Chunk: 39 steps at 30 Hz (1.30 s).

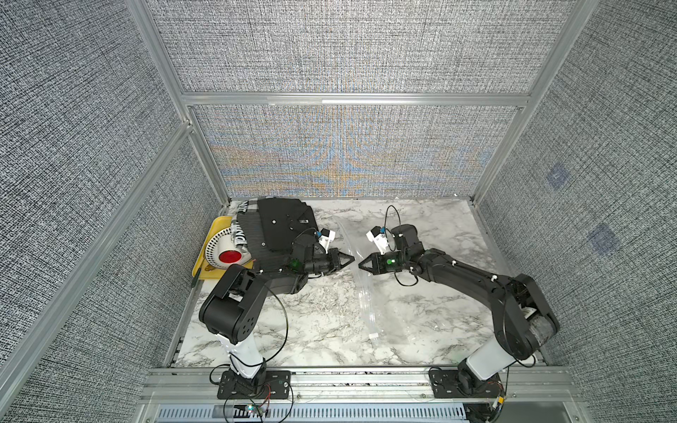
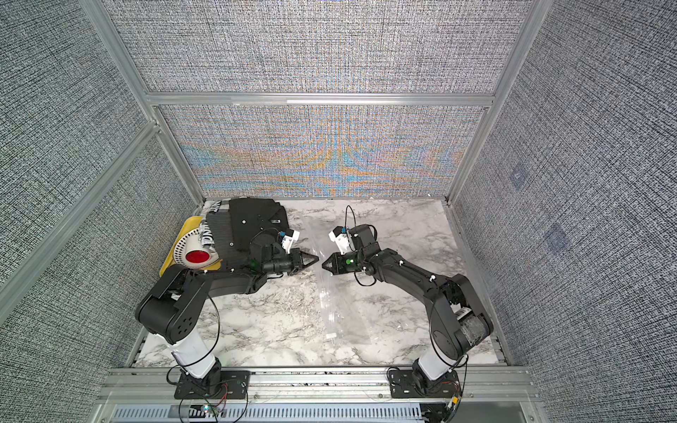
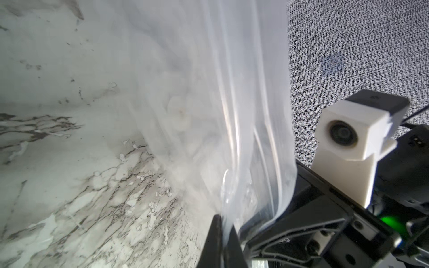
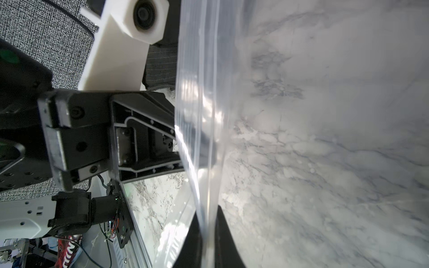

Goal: Place the folded shirt into the vacuum bag
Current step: Open the vacuum bag at the center of the board.

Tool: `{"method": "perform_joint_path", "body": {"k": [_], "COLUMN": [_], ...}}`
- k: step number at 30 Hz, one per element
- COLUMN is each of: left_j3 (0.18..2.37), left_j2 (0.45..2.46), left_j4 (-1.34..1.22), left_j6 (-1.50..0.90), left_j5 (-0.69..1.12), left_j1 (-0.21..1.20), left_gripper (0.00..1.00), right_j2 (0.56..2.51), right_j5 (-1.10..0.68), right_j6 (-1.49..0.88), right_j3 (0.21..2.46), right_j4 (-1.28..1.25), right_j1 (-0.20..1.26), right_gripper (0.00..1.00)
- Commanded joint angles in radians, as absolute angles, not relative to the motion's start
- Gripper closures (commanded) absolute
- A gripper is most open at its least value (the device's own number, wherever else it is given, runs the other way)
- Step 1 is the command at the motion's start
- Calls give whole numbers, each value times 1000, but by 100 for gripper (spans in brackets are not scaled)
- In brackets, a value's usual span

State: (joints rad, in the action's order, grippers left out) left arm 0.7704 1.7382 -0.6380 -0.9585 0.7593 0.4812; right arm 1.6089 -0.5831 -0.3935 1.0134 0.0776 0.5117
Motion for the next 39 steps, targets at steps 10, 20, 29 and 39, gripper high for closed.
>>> {"method": "perform_joint_path", "body": {"k": [10,20,29,39], "left_j3": [865,917,888,892], "left_j2": [1612,1620,1640,1618], "left_j4": [-206,-160,-299,-196], "left_j6": [-750,-777,-896,-844], "left_j5": [608,563,604,550], "left_j1": [496,548,551,549], "left_gripper": [100,100,100,100], "right_j2": [1442,1492,1592,1614], "right_j5": [-135,391,550,713], "right_j6": [-337,-304,-378,-516], "right_j3": [1066,1221,1222,1251], "right_j4": [220,374,442,620], "right_j1": [593,878,942,908], "right_gripper": [28,27,37,63]}}
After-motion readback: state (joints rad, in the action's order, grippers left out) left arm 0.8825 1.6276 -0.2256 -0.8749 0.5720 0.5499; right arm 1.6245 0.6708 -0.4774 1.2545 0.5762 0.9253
